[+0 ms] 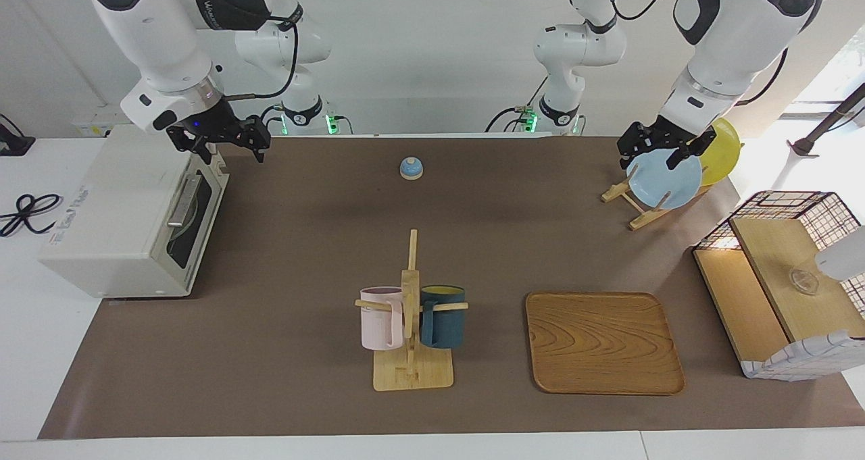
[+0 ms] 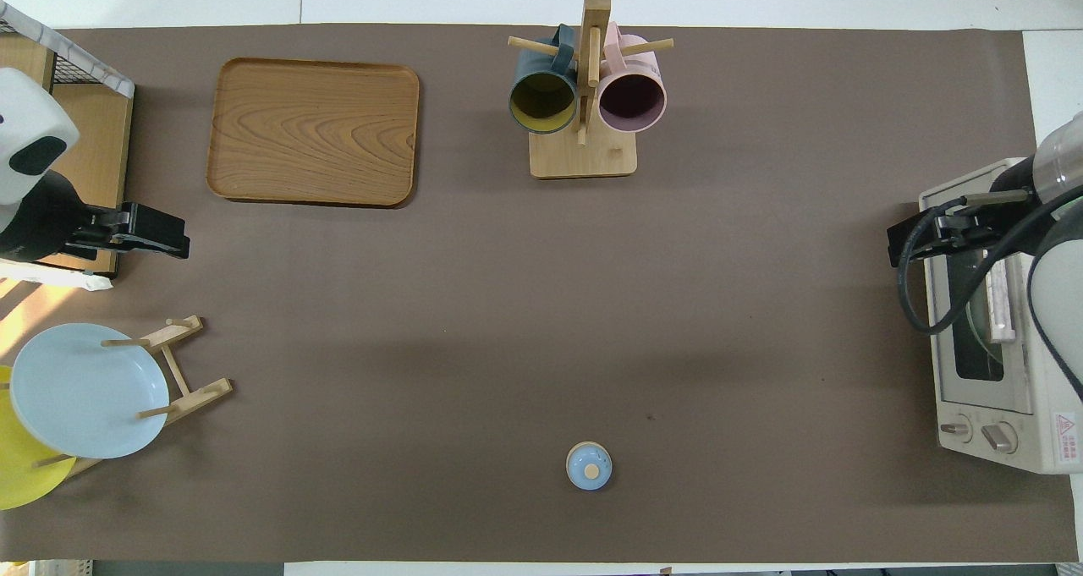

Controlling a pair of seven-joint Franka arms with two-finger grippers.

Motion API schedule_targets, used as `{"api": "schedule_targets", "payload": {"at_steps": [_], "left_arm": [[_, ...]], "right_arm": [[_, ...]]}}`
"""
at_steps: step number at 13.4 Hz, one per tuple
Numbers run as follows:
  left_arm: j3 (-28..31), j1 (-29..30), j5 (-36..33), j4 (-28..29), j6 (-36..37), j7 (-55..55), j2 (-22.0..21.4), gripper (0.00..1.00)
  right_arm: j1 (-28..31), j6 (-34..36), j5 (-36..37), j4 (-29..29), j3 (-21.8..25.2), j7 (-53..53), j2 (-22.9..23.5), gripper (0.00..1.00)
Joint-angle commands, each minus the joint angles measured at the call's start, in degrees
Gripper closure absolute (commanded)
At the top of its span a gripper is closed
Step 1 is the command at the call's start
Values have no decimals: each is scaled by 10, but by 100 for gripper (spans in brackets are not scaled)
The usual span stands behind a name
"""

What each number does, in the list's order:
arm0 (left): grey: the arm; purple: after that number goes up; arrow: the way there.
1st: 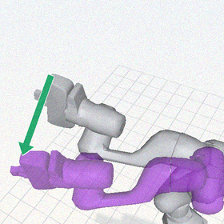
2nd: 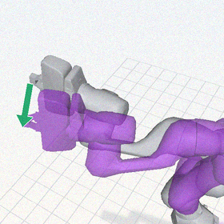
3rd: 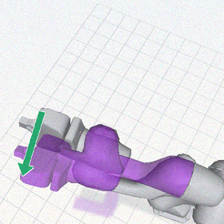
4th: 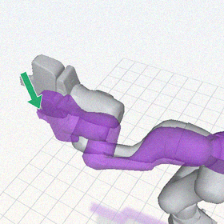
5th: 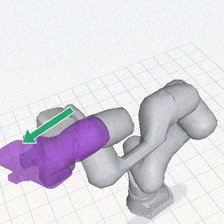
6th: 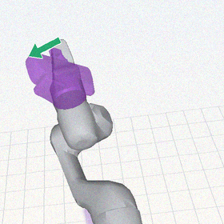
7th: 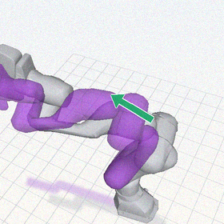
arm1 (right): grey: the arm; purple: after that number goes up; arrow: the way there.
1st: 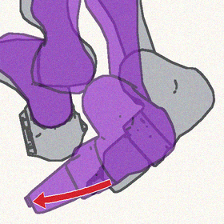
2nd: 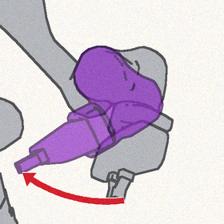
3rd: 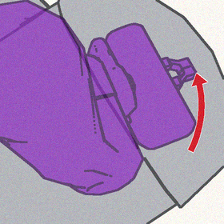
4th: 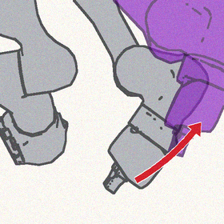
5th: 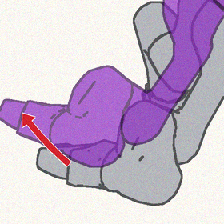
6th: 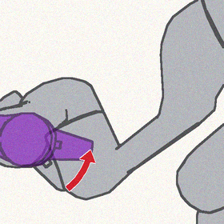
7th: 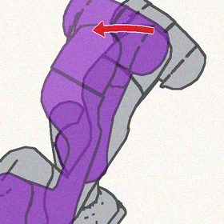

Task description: Put corn in oven

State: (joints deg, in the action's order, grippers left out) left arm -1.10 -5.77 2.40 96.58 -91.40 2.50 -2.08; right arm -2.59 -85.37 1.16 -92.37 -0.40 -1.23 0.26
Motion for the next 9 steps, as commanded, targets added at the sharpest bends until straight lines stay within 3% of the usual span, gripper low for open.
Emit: {"api": "schedule_targets", "payload": {"at_steps": [1,9], "left_arm": [[-4,4,-12,8,-4,-4,-6,0],[-4,4,-12,8,-4,-4,-6,0]], "right_arm": [[7,-4,-13,11,-1,-5,7,0],[9,-4,-9,11,1,-4,5,0]]}}
